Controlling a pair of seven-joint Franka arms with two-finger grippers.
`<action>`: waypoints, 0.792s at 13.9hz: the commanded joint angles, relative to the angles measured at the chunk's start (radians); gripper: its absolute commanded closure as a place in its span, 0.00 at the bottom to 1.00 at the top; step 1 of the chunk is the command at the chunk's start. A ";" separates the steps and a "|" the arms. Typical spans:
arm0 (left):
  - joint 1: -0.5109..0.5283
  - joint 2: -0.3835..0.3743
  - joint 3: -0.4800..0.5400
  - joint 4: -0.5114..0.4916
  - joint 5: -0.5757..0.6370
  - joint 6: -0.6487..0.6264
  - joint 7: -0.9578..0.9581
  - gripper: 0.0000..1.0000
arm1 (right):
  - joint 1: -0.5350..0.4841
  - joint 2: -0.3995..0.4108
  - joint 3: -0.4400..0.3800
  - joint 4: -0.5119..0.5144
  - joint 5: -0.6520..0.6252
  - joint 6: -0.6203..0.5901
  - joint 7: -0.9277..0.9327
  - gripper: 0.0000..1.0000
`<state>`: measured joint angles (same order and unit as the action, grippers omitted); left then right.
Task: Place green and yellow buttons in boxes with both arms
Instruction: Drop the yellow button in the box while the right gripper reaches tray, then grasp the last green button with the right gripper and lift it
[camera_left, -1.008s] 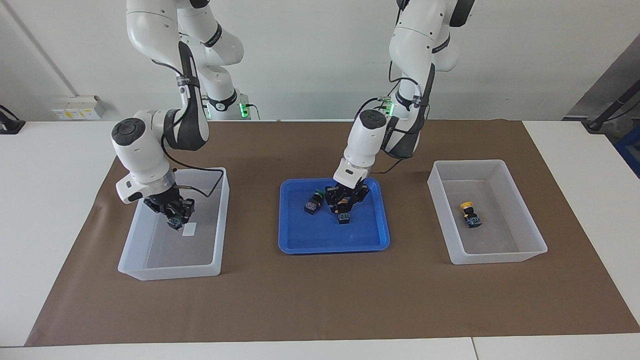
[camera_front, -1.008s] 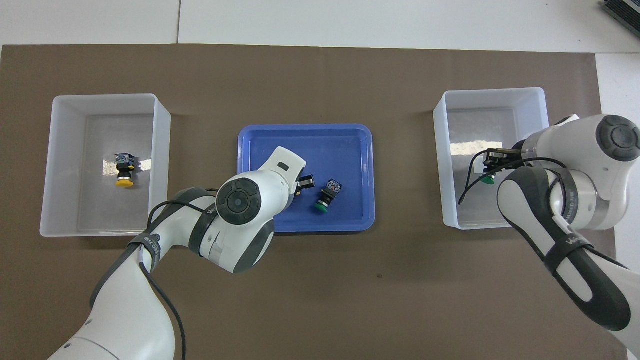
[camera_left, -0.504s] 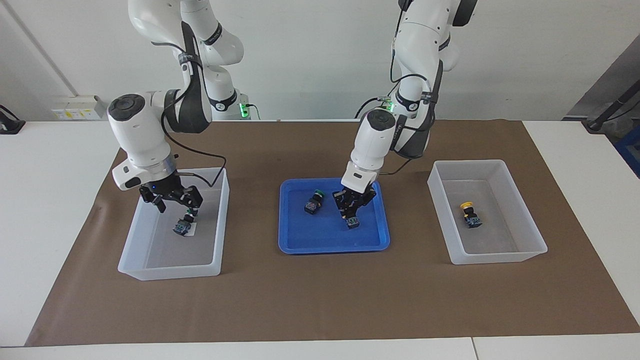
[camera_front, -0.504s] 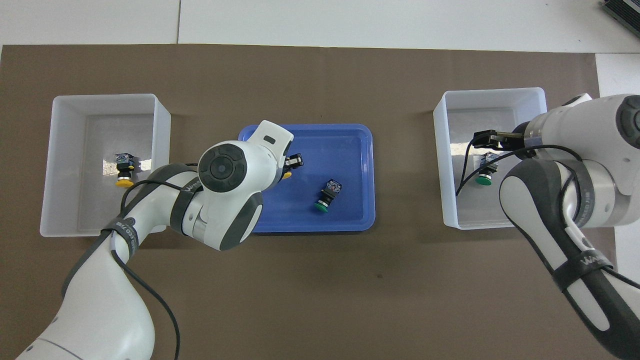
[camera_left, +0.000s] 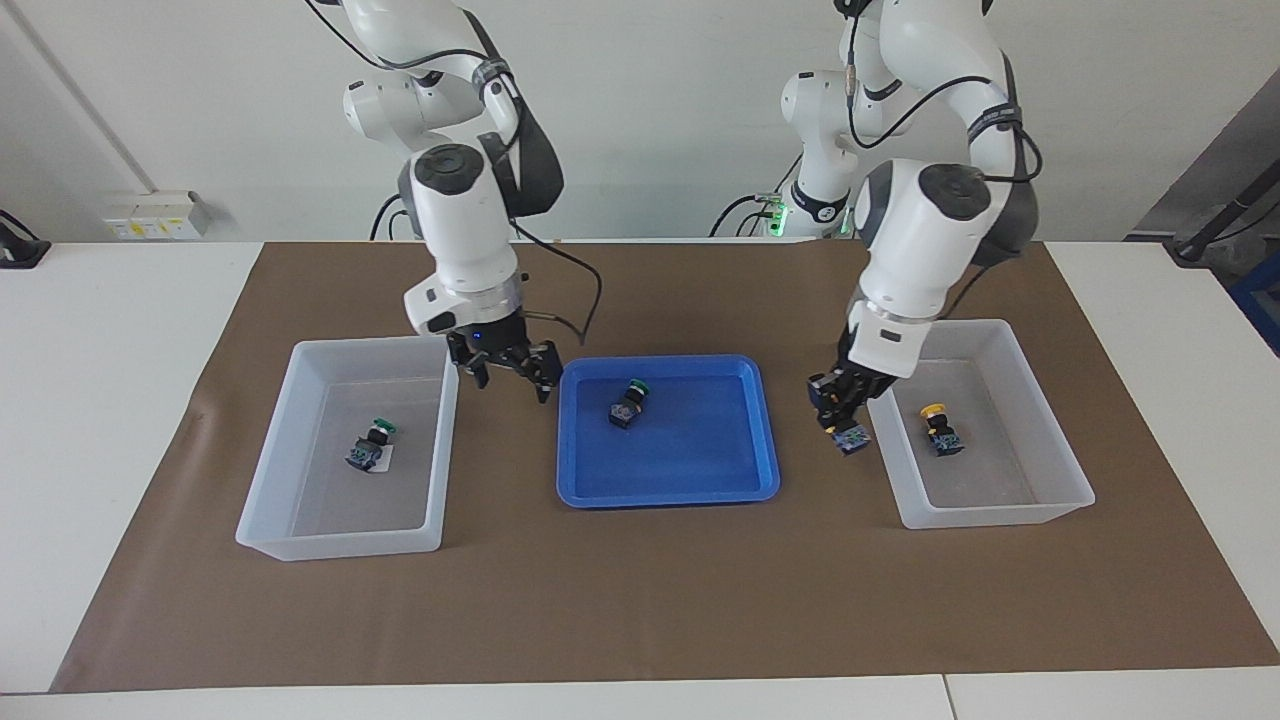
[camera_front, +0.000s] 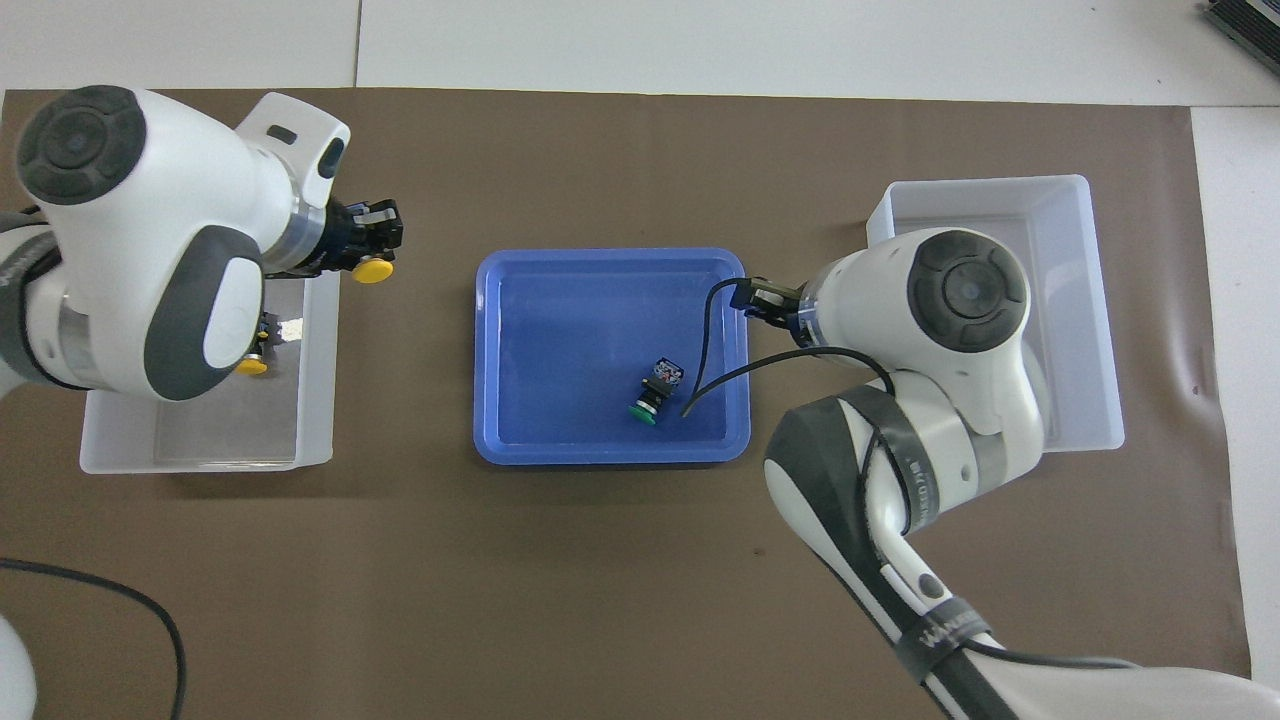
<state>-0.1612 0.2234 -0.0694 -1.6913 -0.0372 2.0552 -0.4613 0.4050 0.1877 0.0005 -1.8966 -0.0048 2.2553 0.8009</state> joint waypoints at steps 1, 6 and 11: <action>0.115 -0.007 -0.010 0.006 0.002 -0.056 0.200 1.00 | 0.066 0.074 -0.002 0.013 0.009 0.087 0.099 0.00; 0.316 -0.071 -0.010 -0.178 0.002 0.096 0.559 1.00 | 0.143 0.189 -0.002 0.028 -0.003 0.202 0.115 0.00; 0.347 -0.116 -0.006 -0.439 0.000 0.328 0.570 1.00 | 0.182 0.226 -0.002 0.016 -0.010 0.201 0.069 0.00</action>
<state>0.1775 0.1590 -0.0664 -2.0257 -0.0371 2.3145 0.1001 0.5863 0.4059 0.0013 -1.8870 -0.0067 2.4581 0.9045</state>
